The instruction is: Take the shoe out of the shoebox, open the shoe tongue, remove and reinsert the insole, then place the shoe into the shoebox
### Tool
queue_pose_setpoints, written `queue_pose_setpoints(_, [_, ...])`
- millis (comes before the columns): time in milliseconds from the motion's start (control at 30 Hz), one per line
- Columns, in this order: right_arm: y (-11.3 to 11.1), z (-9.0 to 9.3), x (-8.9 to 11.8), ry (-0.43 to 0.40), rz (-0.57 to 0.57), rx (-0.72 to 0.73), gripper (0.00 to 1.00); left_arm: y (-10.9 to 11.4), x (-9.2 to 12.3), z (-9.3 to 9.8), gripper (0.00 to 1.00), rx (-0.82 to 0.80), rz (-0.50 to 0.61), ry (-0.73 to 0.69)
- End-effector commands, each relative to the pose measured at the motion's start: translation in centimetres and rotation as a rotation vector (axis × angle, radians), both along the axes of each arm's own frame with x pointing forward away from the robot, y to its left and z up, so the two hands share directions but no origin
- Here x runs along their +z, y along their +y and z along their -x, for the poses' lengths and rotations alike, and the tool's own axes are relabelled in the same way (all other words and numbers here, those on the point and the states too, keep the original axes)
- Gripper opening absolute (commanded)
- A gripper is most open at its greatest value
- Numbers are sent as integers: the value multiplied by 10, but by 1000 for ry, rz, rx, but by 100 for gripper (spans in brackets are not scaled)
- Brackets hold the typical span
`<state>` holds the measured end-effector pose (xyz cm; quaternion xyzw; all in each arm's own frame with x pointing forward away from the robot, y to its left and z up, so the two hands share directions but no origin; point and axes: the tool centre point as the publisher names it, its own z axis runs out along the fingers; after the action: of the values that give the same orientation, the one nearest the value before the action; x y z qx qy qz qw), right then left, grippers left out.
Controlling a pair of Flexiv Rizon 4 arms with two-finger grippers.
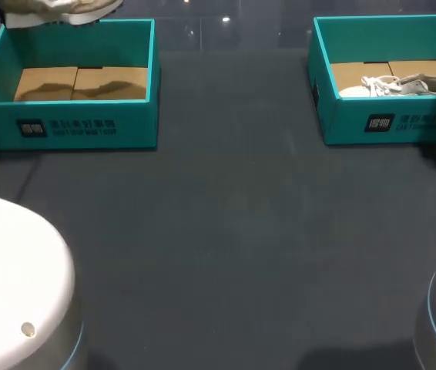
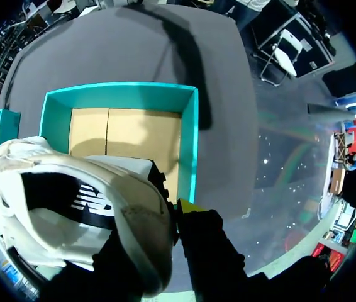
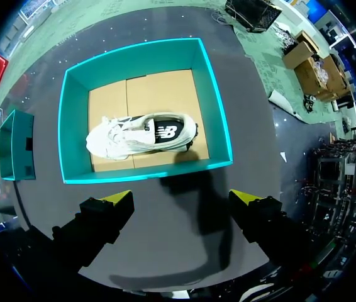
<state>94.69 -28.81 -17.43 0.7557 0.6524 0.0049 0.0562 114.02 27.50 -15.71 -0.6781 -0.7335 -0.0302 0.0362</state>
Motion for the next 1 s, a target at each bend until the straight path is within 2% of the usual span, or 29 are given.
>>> queue_pose_setpoints(33, [0,1,0,-1,1,-1,100,-16,33,63,0,-5,-37,-101])
queue_pose_setpoints(500, [0,1,0,-1,1,-1,100,-64,61,171,0,-13,-46,-132])
queue_pose_setpoints(700, [0,1,0,-1,1,-1,100,-80,71,210,0,-10,-39,-127])
queue_pose_setpoints(1000, [0,1,0,-1,1,-1,100,-80,71,210,0,-10,-39,-127])
